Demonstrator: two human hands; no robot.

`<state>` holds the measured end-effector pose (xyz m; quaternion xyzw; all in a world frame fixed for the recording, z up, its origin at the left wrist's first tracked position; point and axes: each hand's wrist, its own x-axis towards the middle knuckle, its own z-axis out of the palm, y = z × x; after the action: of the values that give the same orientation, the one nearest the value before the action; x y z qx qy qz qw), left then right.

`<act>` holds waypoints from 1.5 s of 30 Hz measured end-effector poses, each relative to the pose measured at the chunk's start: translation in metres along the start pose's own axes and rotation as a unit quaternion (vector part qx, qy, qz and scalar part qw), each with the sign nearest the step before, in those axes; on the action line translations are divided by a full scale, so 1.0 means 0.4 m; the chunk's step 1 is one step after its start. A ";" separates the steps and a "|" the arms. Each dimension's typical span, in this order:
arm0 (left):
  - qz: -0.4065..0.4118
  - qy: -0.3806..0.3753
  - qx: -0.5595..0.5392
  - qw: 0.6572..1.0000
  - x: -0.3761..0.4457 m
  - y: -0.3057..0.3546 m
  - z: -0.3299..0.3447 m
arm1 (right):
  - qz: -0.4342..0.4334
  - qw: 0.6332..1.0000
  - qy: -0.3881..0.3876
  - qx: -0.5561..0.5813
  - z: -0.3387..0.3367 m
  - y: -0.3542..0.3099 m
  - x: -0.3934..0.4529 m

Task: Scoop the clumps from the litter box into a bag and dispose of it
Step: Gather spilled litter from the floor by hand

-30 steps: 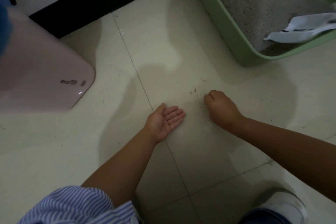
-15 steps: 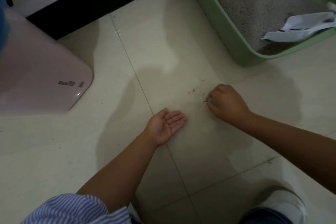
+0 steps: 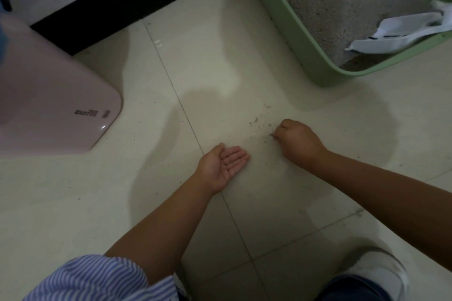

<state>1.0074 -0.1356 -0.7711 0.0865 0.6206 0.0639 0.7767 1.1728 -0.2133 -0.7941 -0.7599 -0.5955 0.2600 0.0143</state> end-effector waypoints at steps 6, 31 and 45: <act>-0.002 0.007 -0.013 1.000 -0.008 -0.001 0.003 | -0.013 1.000 0.006 0.028 0.003 -0.008 -0.003; 0.004 -0.024 -0.025 0.999 0.011 -0.008 -0.025 | -0.129 0.989 0.076 0.001 0.034 0.034 0.029; 0.081 0.108 -0.012 0.991 0.022 0.004 -0.012 | -0.289 0.952 0.100 -0.006 0.033 -0.008 0.093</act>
<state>1.0048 -0.1319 -0.7799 0.1199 0.6910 0.1431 0.6984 1.1702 -0.1822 -0.8184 -0.5778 -0.7865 0.1638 0.1437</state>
